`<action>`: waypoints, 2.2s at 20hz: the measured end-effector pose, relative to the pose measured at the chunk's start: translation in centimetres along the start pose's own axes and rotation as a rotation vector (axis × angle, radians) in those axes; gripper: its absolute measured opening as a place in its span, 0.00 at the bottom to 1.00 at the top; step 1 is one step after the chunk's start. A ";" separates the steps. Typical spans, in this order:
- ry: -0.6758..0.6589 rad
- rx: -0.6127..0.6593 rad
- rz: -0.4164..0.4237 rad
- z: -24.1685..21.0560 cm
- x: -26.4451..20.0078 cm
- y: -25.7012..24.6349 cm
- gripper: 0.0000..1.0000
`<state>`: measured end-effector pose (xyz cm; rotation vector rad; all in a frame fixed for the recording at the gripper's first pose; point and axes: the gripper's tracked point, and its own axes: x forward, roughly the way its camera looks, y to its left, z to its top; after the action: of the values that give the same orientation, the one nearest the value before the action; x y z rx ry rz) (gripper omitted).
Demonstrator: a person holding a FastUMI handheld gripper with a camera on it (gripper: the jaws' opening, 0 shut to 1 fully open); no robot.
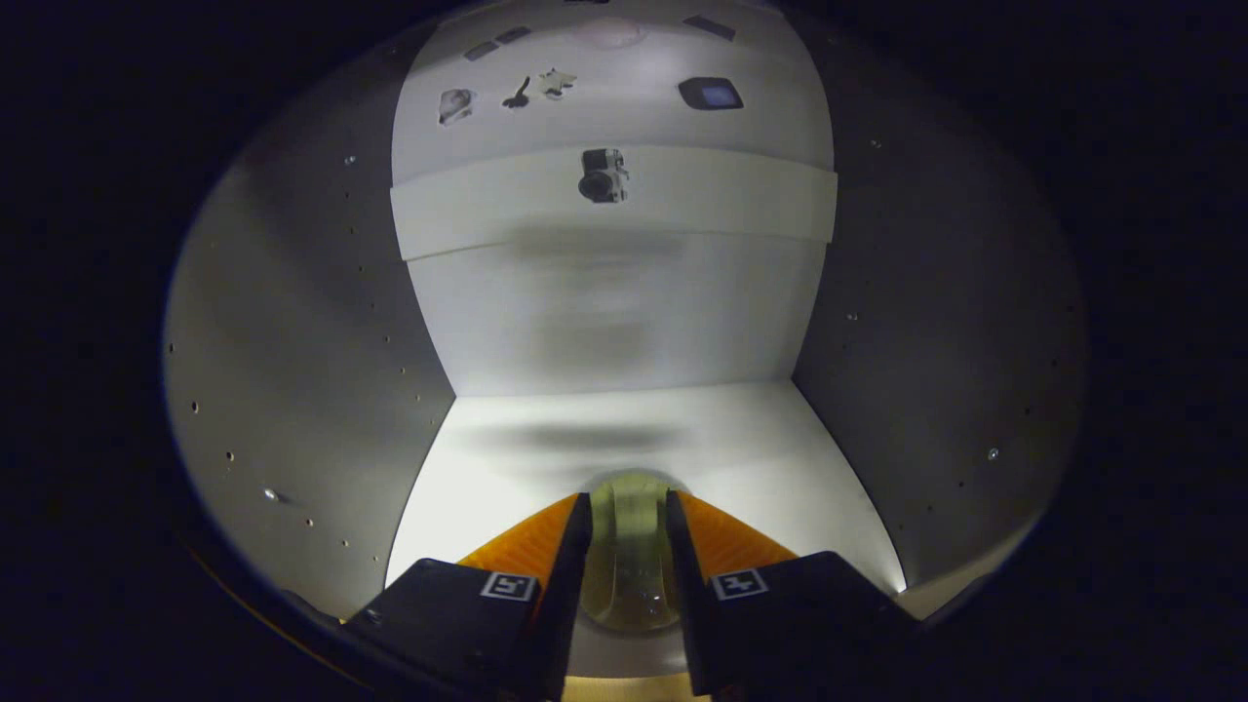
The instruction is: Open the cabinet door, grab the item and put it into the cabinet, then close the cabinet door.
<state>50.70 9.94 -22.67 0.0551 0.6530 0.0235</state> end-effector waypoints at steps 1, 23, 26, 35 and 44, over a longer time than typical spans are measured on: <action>-0.022 0.003 0.003 0.5 -0.5 -0.1 0.52; -0.613 0.038 0.003 0.0 -38.7 -1.2 0.99; -0.575 0.039 -0.053 -3.2 -41.7 -3.7 0.99; -0.618 0.014 -0.047 -7.8 -51.8 -10.9 0.99; -0.587 0.064 -0.116 -10.2 -53.2 -25.4 0.97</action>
<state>2.37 -17.07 0.06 0.0814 0.0687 -0.1219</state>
